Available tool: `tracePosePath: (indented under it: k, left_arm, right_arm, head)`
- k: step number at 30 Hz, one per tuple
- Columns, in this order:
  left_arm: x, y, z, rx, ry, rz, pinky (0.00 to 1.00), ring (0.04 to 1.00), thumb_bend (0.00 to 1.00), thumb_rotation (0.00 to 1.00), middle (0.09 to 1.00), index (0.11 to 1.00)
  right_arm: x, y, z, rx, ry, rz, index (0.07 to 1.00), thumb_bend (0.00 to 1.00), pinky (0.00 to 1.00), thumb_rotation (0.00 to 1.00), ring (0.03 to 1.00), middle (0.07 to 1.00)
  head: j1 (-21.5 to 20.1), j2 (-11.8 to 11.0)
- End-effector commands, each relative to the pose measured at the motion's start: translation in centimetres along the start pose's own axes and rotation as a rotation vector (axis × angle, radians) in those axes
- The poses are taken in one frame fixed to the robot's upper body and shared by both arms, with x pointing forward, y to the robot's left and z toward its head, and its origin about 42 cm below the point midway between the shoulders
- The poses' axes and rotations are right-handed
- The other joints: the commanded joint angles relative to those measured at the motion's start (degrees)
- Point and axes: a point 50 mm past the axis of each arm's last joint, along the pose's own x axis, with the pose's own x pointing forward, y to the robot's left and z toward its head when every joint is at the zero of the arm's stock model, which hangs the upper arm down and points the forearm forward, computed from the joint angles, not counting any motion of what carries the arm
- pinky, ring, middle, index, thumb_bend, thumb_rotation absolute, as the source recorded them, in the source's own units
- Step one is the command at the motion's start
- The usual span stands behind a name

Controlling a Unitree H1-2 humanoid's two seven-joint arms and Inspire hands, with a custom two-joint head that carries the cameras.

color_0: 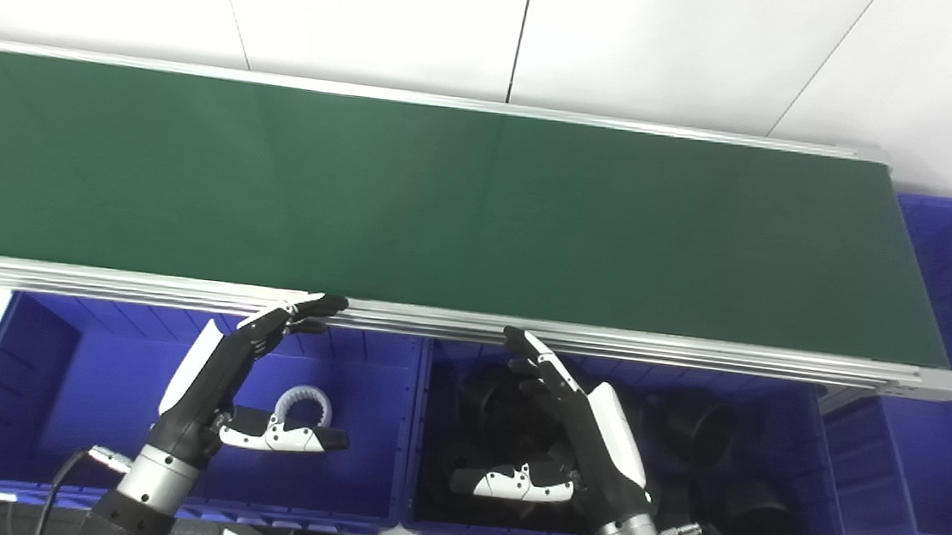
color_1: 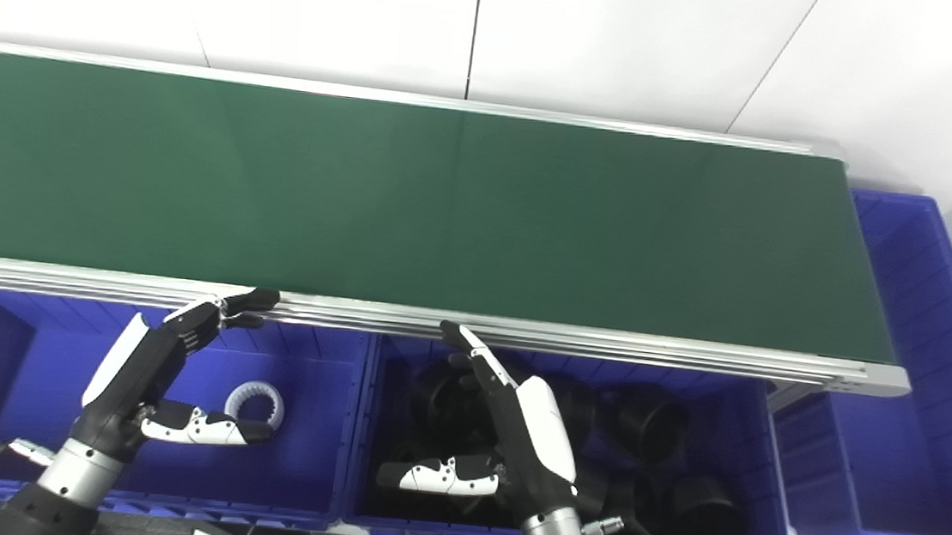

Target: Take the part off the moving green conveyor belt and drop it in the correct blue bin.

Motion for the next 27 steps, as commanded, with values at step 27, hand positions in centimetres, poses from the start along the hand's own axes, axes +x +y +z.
tracePosePath:
  k: [27]
  left_arm:
    - [1.6,-2.5,-0.5,0.015,-0.019,0.007,0.64,0.721,1.0,0.26,0.772,0.77]
  right_arm:
    - [-0.3,-1.9,-2.8,0.035,-0.028,-0.033,0.925,0.88,0.78,0.27,0.854,0.891]
  head:
    - [25.7,-11.4]
